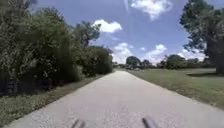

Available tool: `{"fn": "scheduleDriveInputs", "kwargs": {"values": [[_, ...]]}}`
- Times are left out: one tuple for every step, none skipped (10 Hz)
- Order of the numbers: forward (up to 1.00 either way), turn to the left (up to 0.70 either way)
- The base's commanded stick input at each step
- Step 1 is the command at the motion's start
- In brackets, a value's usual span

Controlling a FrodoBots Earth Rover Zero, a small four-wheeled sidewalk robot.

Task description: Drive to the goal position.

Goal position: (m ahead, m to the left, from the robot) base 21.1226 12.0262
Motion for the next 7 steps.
{"fn": "scheduleDriveInputs", "kwargs": {"values": [[0.7,0.0],[0.7,0.0],[0.7,0.0],[0.7,0.0],[0.7,0.0],[0.7,0.0],[0.7,0.0]]}}
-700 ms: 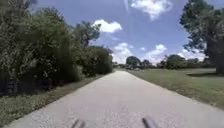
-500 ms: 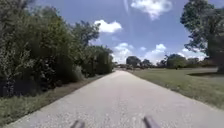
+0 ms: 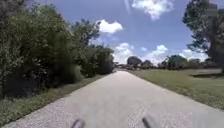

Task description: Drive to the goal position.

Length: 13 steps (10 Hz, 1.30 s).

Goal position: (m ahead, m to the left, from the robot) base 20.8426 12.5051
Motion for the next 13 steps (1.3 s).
{"fn": "scheduleDriveInputs", "kwargs": {"values": [[0.7,0.0],[0.59,0.0],[0.5,0.0],[0.5,0.0],[0.5,0.0],[0.5,0.0],[0.5,0.0],[0.5,0.0],[0.5,0.0],[0.5,0.0],[0.5,0.0],[0.5,0.0],[0.5,0.0]]}}
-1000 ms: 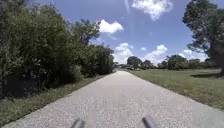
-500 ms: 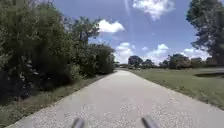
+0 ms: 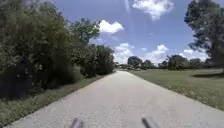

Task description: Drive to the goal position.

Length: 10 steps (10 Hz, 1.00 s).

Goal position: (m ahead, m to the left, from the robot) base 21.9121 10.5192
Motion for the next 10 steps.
{"fn": "scheduleDriveInputs", "kwargs": {"values": [[0.5,0.0],[0.5,0.0],[0.5,0.0],[0.5,0.0],[0.5,0.0],[0.5,-0.03],[0.5,-0.5],[0.5,-0.5],[0.5,-0.5],[0.5,-0.5]]}}
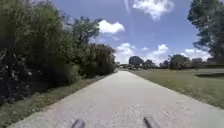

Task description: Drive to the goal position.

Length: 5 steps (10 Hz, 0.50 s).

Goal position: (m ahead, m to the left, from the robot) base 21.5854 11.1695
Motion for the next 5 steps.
{"fn": "scheduleDriveInputs", "kwargs": {"values": [[0.5,-0.5],[0.5,-0.3],[0.5,0.0],[0.5,0.0],[0.5,0.0]]}}
